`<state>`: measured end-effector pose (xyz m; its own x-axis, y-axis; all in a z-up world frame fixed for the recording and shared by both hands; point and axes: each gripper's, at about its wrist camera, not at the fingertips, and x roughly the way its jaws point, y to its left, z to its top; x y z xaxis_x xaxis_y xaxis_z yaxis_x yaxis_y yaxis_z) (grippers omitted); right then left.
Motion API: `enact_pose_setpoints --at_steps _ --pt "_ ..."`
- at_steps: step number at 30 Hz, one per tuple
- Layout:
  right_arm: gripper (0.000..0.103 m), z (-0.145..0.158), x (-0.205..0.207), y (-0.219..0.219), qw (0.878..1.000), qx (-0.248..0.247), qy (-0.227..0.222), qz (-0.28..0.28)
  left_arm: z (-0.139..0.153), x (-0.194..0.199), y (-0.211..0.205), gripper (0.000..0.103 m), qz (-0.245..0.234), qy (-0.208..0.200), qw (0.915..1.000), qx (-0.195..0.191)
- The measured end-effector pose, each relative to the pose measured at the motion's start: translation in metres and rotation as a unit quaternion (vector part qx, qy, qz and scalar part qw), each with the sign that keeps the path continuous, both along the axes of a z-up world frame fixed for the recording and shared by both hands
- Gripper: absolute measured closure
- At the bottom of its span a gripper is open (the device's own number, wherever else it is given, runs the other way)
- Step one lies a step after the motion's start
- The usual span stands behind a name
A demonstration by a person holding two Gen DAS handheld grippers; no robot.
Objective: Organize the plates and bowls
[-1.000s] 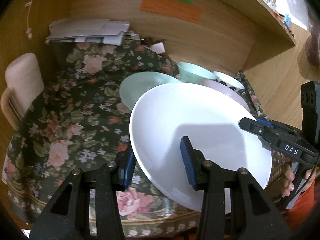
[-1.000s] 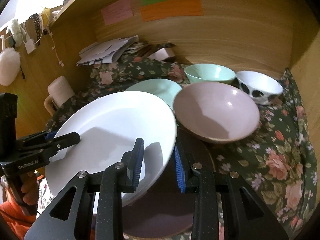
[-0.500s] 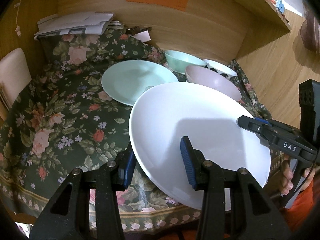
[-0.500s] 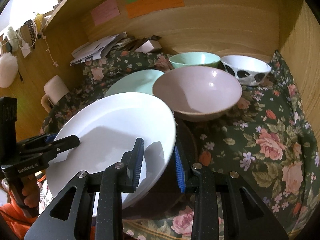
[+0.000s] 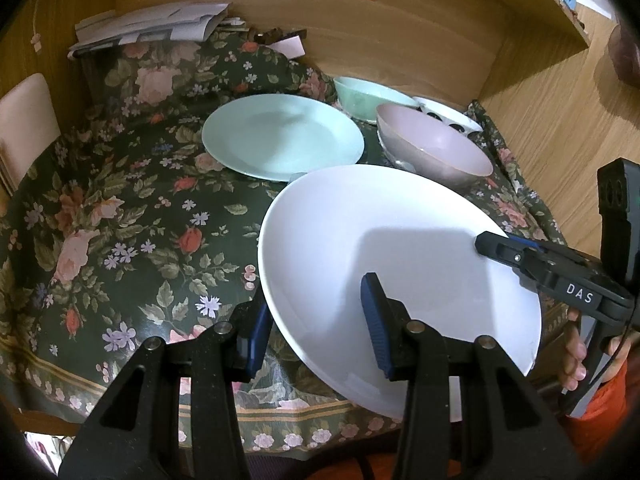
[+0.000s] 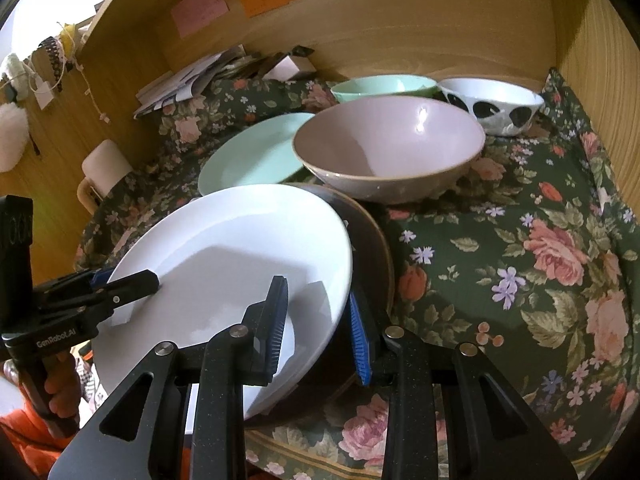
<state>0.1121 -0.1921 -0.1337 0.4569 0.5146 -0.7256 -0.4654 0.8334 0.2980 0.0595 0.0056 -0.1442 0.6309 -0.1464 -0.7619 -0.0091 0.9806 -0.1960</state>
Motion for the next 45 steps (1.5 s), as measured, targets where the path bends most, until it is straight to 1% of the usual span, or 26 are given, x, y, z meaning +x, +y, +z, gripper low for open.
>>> enact_pose_setpoints --at_steps 8,22,26,30,36,40,45 --pt "0.076 -0.008 0.007 0.003 1.0 0.001 0.013 0.0 -0.007 0.009 0.001 0.06 0.001 0.006 1.0 0.007" --pt "0.075 -0.009 0.014 0.001 1.0 0.003 0.021 0.009 -0.013 0.023 0.005 0.06 -0.004 0.013 0.9999 0.01" --pt "0.075 -0.005 0.01 0.0 1.0 -0.008 0.015 0.006 -0.013 0.026 0.005 0.06 -0.006 0.016 0.9998 0.011" --pt "0.075 0.003 0.004 -0.005 0.999 -0.029 -0.015 -0.009 -0.014 0.03 0.003 0.06 -0.007 0.017 0.9997 0.019" --pt "0.075 0.004 0.003 -0.013 0.999 -0.029 -0.013 -0.017 -0.016 0.036 -0.001 0.06 -0.005 0.02 0.9996 0.021" --pt "0.075 0.006 0.005 -0.016 0.999 -0.021 -0.01 -0.023 -0.018 0.038 -0.003 0.057 -0.005 0.024 0.9995 0.022" --pt "0.075 0.011 0.006 -0.014 1.0 -0.014 -0.016 -0.021 -0.017 0.037 -0.012 0.056 -0.017 0.019 0.998 0.058"
